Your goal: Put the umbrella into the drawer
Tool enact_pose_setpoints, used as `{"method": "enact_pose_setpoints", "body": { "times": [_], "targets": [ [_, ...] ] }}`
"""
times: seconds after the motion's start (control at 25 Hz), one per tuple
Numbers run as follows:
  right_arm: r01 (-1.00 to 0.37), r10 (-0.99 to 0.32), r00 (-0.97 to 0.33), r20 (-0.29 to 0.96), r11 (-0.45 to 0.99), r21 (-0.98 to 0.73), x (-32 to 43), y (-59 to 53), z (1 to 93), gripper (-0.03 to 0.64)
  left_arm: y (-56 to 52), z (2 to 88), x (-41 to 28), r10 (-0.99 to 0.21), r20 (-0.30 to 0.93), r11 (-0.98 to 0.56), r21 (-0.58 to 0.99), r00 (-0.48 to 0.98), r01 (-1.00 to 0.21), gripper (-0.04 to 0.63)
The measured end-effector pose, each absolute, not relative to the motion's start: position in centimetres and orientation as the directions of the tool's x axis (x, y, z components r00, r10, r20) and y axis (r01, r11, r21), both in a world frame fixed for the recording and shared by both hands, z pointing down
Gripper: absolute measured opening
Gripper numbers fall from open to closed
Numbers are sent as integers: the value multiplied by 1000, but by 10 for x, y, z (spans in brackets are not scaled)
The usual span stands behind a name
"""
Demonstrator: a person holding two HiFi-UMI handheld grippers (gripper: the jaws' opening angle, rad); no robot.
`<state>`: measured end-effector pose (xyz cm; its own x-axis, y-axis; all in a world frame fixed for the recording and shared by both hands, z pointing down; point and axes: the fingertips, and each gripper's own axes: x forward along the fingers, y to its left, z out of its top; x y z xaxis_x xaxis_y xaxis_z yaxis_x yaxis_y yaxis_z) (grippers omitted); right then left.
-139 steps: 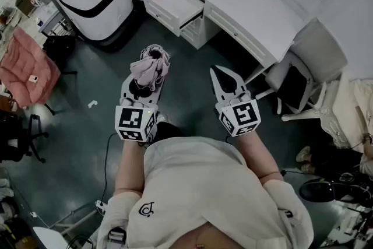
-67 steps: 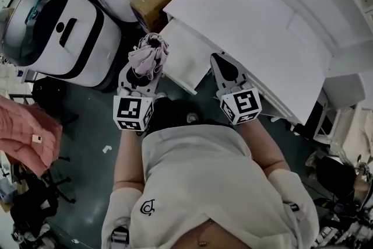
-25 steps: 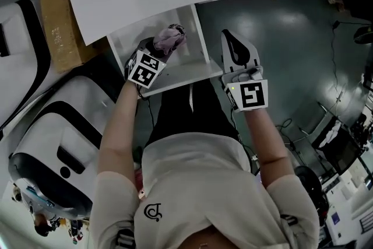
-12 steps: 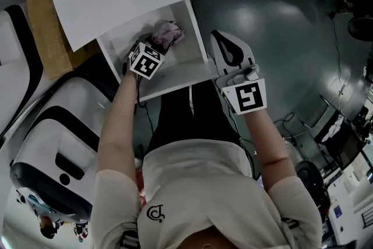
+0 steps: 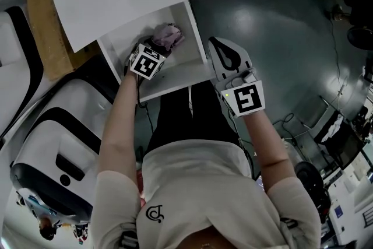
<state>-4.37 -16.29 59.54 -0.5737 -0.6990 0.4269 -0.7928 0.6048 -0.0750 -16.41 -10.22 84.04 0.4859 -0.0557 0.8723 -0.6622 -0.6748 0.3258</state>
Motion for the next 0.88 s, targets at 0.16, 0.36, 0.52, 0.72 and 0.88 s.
{"method": "enact_pose_setpoints", "body": {
  "times": [0.16, 0.36, 0.52, 0.72, 0.88],
  "targets": [
    [-792, -704, -579, 411, 606, -78, -42, -164, 579, 6, -114, 798, -161, -140, 852, -700, 275, 504, -659, 325],
    [-789, -714, -582, 389, 612, -58, -45, -168, 556, 6, -131, 749, -167, -244, 830, -703, 206, 502, -681, 324],
    [-783, -723, -586, 365, 621, -26, -45, -171, 530, 6, -134, 707, -165, -279, 804, -688, 213, 524, -694, 271],
    [-772, -732, -602, 320, 636, 2, -47, -174, 492, 6, -142, 644, -169, -402, 753, -676, 141, 521, -724, 162],
    [-752, -723, -632, 281, 659, 6, -50, -173, 466, 6, -156, 587, -183, -554, 670, -630, 51, 494, -775, 59]
  ]
}}
